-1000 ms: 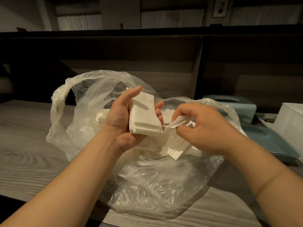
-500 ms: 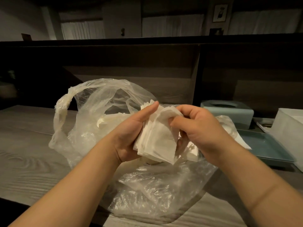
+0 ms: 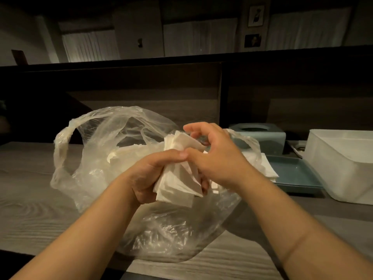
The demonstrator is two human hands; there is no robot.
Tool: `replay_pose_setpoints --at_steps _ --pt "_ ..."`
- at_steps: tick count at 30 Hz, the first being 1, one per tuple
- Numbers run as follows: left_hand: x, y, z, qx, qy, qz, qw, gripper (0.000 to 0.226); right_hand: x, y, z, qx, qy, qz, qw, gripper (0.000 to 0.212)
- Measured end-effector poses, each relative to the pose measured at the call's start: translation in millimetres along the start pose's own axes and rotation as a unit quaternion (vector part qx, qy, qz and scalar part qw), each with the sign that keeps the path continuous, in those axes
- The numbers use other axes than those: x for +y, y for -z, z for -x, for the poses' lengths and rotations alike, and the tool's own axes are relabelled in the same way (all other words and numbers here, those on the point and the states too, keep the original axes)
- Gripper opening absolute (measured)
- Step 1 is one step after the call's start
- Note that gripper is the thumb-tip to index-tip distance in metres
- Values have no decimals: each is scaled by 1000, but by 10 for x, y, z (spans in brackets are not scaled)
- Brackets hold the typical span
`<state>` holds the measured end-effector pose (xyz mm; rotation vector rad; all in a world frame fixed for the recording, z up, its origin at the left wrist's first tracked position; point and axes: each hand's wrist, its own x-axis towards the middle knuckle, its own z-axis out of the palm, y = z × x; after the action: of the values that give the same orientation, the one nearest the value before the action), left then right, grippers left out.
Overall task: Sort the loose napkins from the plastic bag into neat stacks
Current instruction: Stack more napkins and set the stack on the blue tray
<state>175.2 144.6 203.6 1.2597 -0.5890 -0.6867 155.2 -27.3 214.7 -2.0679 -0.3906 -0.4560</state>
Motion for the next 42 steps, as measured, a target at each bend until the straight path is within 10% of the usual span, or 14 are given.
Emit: replay_pose_setpoints --at_steps 6,13,18,21,27,32,42 --pt "124 -316 -86 -70 98 -101 987 53 -51 598 175 -196 -39 -12 980 43" --pt "6 -877 -452 -120 158 -147 969 62 260 1164 792 -89 -49 -41 994 19" --pt "-355 -1234 -652 65 103 -71 990 79 620 1460 1192 110 -129 -79 982 15" --pt "-539 -1514 -750 51 43 -127 990 69 742 1554 1362 178 -178 -118 961 13" --pt "-833 -1515 -945 142 -57 -330 931 35 866 1627 1458 76 -216 -83 970 26" --pt "-910 -1358 -921 128 -60 -378 915 65 910 1632 1443 19 -203 6 979 21" --pt "-887 -1366 -934 56 -14 -419 906 108 965 1587 1460 -38 -207 73 975 118"
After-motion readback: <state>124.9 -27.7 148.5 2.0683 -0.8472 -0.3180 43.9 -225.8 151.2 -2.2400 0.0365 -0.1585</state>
